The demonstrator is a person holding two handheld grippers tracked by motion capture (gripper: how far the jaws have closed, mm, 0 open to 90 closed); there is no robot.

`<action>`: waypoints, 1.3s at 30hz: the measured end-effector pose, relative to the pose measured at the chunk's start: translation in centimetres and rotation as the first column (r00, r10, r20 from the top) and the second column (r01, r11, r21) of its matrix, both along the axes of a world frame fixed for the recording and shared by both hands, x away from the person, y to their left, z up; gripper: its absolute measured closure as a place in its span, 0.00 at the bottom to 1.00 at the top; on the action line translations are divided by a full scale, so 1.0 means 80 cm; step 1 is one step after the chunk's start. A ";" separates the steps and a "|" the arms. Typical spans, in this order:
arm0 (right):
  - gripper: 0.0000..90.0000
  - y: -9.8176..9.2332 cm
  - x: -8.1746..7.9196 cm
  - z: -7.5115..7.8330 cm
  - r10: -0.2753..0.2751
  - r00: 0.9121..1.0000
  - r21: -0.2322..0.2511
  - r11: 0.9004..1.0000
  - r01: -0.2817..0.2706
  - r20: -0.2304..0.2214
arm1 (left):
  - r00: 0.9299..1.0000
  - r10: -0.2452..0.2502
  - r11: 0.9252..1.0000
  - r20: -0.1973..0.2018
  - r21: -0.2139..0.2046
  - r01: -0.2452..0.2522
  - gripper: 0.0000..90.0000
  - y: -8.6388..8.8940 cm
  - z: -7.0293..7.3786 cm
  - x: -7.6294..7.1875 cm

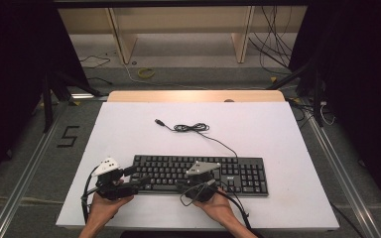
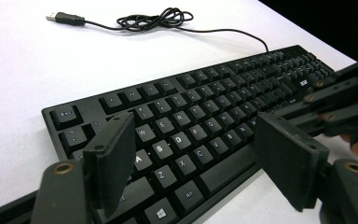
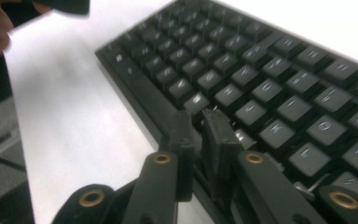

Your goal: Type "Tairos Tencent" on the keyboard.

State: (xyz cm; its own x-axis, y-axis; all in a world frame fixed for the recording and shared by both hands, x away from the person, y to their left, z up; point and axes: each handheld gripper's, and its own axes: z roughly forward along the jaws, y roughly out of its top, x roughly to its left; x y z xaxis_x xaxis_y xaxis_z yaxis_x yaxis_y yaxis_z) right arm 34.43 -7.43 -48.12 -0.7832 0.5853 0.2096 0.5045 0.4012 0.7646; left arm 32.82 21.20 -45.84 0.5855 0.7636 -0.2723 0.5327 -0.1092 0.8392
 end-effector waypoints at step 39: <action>0.56 0.002 0.040 0.031 -0.031 0.999 0.056 0.998 0.030 0.015 | 0.989 0.098 0.986 -0.111 0.142 -0.082 0.76 0.010 -0.010 0.008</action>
State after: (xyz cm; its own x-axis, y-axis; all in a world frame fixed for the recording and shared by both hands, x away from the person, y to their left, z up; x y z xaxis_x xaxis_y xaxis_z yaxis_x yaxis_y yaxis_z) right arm 37.61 -7.24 -45.65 -0.7684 0.5970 0.2305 0.5039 0.3423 0.7930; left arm 33.45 22.00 -46.63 0.4827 0.8466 -0.2242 0.6394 -0.1657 0.7508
